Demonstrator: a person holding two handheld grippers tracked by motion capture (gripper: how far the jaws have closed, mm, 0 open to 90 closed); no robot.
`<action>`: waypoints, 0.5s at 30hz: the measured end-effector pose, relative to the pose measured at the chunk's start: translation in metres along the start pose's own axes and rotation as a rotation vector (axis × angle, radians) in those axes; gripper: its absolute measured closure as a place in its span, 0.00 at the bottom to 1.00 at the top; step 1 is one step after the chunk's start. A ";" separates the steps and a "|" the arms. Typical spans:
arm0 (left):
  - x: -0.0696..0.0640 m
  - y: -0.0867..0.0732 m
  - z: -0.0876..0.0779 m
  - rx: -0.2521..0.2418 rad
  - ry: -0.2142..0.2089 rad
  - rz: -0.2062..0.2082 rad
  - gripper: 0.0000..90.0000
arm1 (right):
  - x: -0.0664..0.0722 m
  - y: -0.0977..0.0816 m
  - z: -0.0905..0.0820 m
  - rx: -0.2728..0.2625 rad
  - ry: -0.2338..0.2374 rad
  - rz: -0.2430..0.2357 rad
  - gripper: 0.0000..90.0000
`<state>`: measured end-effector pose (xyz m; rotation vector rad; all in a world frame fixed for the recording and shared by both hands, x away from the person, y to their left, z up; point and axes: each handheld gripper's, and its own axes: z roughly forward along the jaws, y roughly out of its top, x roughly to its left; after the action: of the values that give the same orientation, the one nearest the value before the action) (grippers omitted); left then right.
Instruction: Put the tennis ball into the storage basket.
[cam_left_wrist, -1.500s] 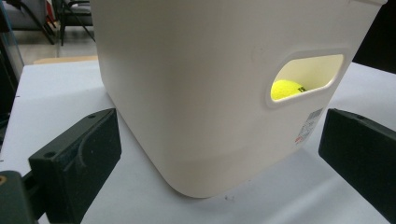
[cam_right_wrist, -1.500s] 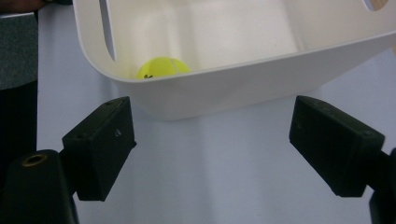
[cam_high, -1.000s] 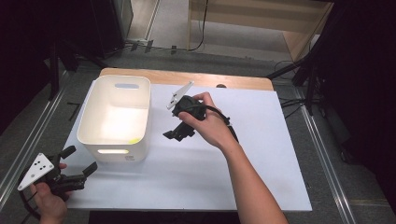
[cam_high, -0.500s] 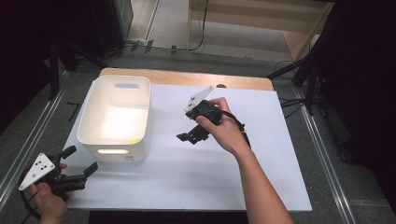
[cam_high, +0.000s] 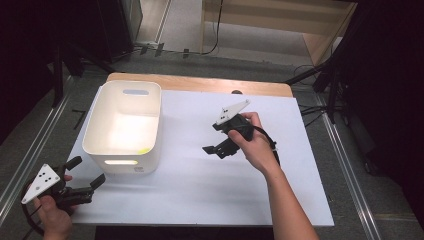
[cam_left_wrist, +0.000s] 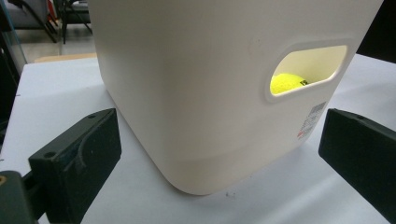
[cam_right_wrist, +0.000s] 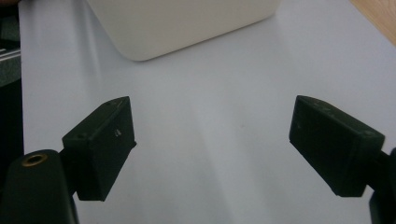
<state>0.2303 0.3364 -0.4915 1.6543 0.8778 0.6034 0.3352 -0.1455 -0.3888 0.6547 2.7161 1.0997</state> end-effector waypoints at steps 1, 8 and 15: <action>0.000 0.000 0.000 0.000 0.000 0.000 0.00 | 0.000 -0.003 -0.002 -0.006 -0.002 0.006 0.15; 0.000 0.000 0.000 0.001 0.002 0.001 0.00 | -0.002 -0.022 -0.011 -0.036 -0.013 0.027 0.15; 0.000 0.000 0.000 0.002 0.003 0.003 0.00 | -0.005 -0.044 -0.020 -0.085 -0.017 0.069 0.15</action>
<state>0.2302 0.3360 -0.4917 1.6571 0.8788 0.6073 0.3188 -0.1878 -0.4047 0.7454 2.6343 1.2127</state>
